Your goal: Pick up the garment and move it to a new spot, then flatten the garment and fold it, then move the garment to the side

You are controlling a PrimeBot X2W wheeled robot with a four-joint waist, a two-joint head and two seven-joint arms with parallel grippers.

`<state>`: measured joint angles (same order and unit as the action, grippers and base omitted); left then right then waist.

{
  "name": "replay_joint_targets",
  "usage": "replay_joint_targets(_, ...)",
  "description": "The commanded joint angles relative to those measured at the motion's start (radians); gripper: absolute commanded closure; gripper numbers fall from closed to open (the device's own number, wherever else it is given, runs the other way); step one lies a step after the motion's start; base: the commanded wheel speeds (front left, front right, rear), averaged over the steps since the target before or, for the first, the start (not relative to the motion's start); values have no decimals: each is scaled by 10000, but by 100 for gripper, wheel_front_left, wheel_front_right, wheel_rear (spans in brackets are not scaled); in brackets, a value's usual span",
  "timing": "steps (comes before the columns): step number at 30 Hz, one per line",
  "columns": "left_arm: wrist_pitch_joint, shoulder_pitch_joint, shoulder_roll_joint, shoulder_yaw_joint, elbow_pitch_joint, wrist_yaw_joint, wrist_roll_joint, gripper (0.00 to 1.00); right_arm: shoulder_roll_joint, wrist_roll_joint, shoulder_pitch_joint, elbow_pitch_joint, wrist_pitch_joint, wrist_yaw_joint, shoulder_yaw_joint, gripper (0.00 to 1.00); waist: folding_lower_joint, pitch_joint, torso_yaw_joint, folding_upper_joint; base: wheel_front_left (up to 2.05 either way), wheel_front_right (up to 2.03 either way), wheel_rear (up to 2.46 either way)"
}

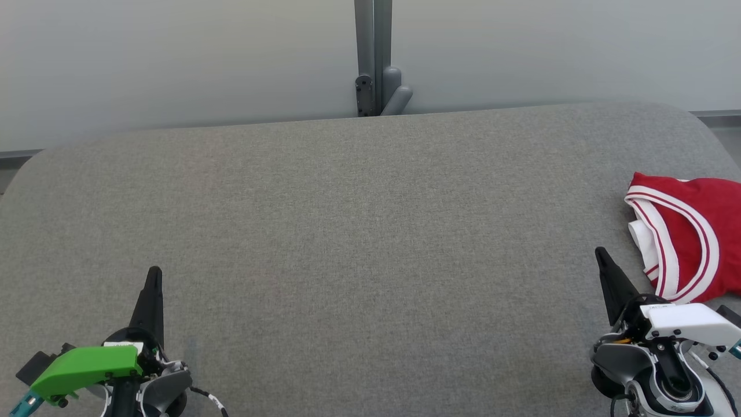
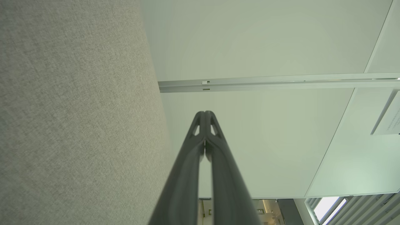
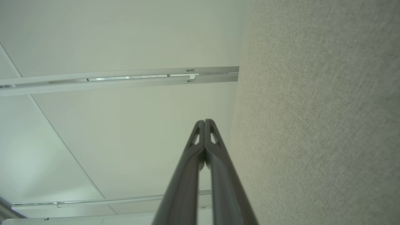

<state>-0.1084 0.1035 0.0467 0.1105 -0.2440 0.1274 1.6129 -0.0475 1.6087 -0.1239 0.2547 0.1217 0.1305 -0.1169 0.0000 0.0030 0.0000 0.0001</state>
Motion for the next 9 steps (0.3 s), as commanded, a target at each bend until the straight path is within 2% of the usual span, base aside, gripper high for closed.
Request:
replay_joint_targets(1,-14,92,66,38,10,66,10,100,-52,56,126,-38,24,4,-20,100,0,0,0,-1,0,0,0)
replay_joint_targets(9,-13,92,66,38,10,66,10,100,-52,56,126,-38,24,4,-20,100,0,0,0,-1,0,0,0)
